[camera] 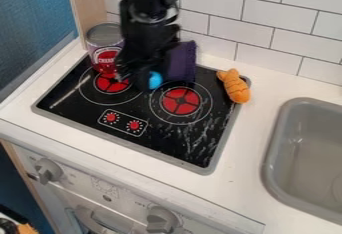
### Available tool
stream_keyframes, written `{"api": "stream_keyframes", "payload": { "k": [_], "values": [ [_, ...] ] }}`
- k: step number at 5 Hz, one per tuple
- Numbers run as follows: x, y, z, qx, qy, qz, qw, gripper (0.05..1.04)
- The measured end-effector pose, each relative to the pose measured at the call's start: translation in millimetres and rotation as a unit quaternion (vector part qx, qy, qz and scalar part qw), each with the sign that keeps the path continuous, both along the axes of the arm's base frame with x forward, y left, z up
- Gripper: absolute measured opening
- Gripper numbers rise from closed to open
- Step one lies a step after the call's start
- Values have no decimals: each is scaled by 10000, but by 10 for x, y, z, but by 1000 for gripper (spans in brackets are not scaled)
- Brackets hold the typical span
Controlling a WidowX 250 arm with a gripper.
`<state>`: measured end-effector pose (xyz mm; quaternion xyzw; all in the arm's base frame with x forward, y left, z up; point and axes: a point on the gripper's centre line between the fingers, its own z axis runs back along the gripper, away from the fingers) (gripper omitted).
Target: Move the blue spoon on the right side of the stove
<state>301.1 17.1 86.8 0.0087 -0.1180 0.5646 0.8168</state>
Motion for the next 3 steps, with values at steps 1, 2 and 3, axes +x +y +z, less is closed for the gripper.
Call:
{"api": "stream_keyframes", "payload": {
  "k": [1,2,3],
  "values": [
    [-102,-501,19,-169,142,-961,9951,421],
    [-169,-973,23,-163,88,-1881,9820,421],
    [-218,-1302,-175,-34,191,-2578,9660,421]
  ]
}}
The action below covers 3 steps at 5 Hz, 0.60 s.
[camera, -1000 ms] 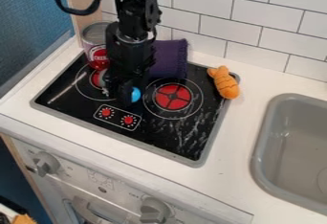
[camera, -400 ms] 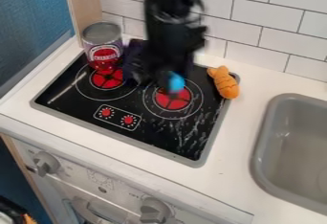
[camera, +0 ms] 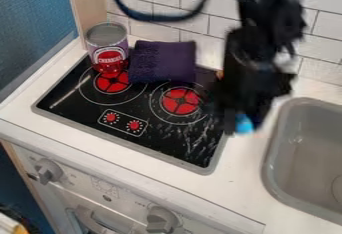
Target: Move the blue spoon on the right side of the stove
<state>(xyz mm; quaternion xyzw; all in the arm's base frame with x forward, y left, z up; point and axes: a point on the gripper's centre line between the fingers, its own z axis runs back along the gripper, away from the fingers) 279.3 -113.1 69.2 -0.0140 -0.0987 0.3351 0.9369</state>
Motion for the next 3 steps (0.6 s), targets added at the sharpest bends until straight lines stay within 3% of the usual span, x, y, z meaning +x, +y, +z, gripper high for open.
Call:
{"api": "stream_keyframes", "payload": {
  "k": [2,3],
  "values": [
    [-40,-129,-464,269,182,-626,9975,421],
    [-46,-148,-493,229,220,-706,9970,421]
  ]
}}
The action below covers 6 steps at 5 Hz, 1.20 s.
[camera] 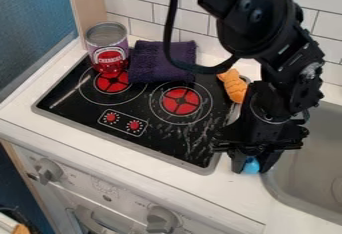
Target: Move the blue spoon on the right side of the stove
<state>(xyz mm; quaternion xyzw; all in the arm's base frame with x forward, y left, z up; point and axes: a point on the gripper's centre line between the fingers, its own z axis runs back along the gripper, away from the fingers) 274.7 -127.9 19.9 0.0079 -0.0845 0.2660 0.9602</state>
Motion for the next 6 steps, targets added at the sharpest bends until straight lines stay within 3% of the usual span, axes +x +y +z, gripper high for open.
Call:
{"api": "stream_keyframes", "payload": {
  "k": [1,2,3,5,6],
  "values": [
    [-16,14,-27,54,61,-29,10000,495],
    [-44,37,-19,47,153,0,9999,786],
    [-25,21,98,-47,15,1,10000,995],
    [-43,103,522,-251,-274,70,9993,999],
    [-29,210,974,-606,-819,173,9946,999]
  ]
}}
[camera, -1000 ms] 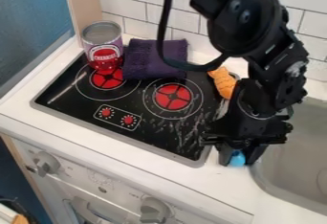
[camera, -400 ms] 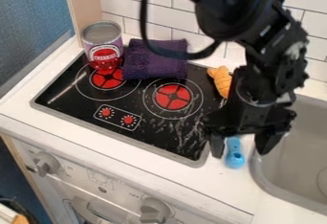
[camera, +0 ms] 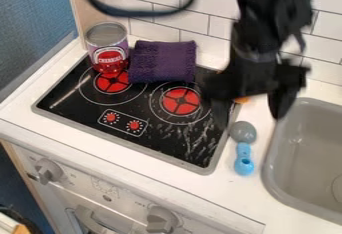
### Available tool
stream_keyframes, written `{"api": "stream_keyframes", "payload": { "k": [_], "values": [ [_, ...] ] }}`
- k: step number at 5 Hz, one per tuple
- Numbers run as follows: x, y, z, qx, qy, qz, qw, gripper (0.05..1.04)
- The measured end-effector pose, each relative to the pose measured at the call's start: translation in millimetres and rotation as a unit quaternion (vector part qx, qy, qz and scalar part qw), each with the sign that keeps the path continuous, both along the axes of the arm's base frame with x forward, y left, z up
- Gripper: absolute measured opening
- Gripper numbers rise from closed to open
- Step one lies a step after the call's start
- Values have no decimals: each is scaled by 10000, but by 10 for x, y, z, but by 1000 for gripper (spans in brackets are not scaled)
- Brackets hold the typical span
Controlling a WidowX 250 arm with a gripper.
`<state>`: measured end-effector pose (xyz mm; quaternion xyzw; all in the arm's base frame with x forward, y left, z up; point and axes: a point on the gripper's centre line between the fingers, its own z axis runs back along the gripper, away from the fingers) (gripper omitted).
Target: Move the blue spoon on the right side of the stove
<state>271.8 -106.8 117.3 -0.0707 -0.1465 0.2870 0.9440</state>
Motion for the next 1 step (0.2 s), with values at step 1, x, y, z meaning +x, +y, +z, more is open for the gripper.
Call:
{"api": "stream_keyframes", "payload": {
  "k": [1],
  "values": [
    [-10,119,196,-116,-221,103,9996,999]
  ]
}}
